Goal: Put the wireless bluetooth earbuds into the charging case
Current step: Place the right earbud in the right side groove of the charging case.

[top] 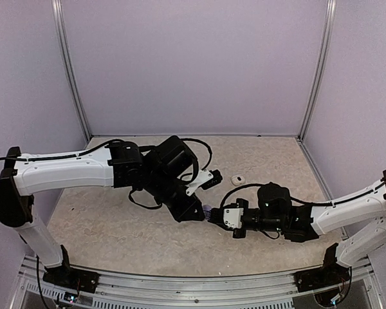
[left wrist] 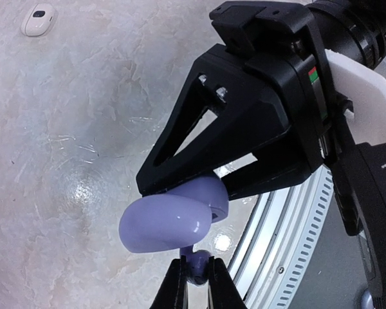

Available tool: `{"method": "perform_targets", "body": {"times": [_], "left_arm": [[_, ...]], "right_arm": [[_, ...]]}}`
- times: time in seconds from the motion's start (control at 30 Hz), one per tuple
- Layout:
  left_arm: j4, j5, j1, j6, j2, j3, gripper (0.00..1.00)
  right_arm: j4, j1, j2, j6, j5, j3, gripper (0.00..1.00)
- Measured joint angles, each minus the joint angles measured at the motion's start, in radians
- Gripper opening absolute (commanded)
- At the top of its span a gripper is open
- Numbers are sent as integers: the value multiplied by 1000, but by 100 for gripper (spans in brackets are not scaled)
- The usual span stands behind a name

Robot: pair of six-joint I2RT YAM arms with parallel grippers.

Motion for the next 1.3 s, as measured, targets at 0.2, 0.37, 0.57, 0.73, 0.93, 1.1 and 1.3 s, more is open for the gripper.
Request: {"method": "perform_targets", "body": {"times": [0.2,0.37,0.57,0.73,0.93,1.1,1.3], "left_arm": [[-24,0,-3,0,16,9,10],[-32,-2,-3,0,16,16,10],[-51,-1,-3,0,29,28,9],[-64,-2,-3,1,34,31,9],[-76,-2,-5,1,35,33,9],[-94,-1,-5,1,40,47,9],[-96,-1,-5,2,48,61,8]], "right_arm": [[-13,14,16,-10,19,4,0],[-13,14,16,-17,27,6,0],[-14,14,16,-26,35,6,0],[-14,15,16,-30,40,6,0],[-14,27,18,-39,54,7,0],[-20,43,37,-56,73,12,0],[-28,49,47,-63,80,15,0]]}}
